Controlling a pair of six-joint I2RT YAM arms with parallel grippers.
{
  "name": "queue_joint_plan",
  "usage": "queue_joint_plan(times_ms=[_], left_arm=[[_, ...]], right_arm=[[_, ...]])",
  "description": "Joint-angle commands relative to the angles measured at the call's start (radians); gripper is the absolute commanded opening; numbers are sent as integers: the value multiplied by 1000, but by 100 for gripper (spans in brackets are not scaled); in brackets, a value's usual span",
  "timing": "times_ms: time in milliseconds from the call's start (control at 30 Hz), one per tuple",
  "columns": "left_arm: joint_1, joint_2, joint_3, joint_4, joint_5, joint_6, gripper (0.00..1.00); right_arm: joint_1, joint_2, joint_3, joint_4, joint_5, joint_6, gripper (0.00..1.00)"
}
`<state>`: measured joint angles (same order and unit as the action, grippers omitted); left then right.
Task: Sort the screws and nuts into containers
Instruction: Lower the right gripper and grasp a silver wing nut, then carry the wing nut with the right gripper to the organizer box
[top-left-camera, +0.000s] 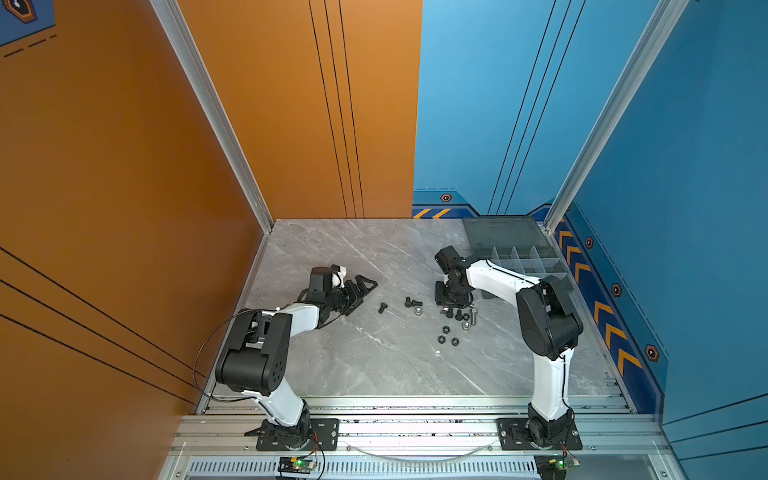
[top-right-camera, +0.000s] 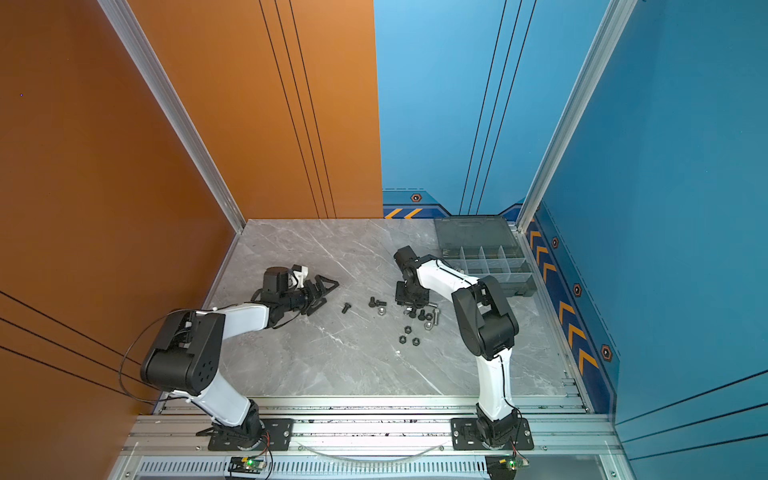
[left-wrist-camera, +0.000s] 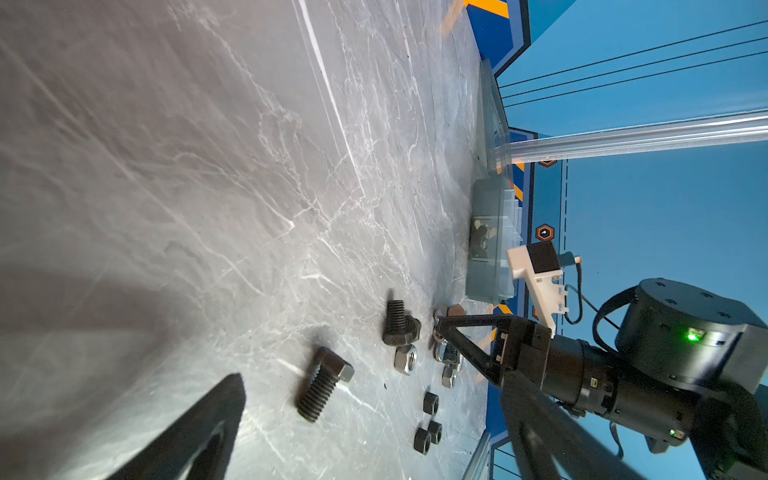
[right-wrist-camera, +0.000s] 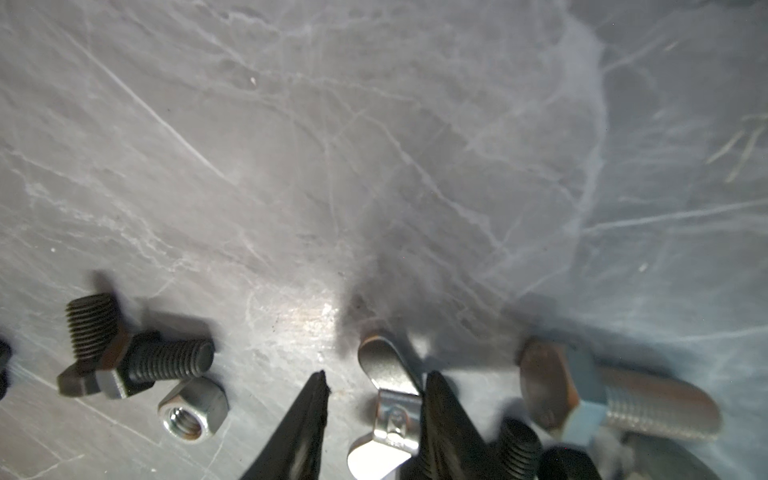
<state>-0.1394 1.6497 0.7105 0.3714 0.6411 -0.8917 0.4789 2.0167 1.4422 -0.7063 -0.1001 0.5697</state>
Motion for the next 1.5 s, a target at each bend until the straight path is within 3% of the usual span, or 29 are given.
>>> queue_joint_plan(times_ms=[0, 267, 667, 933, 1233, 1467], left_arm=[[3, 12, 3, 9, 19, -4, 98], [1, 13, 3, 11, 21, -4, 98], [1, 13, 1, 11, 21, -5, 98], [2, 7, 5, 11, 22, -7, 98], [2, 7, 6, 12, 21, -8, 98], [0, 3, 10, 11, 14, -10, 98]], right_arm=[[8, 24, -14, -28, 22, 1, 39], [9, 42, -15, -33, 36, -10, 35], [2, 32, -9, -33, 41, -32, 16], [-20, -55, 3, 14, -23, -143, 9], [-221, -171, 54, 16, -71, -241, 2], [-381, -144, 146, 12, 52, -323, 0]])
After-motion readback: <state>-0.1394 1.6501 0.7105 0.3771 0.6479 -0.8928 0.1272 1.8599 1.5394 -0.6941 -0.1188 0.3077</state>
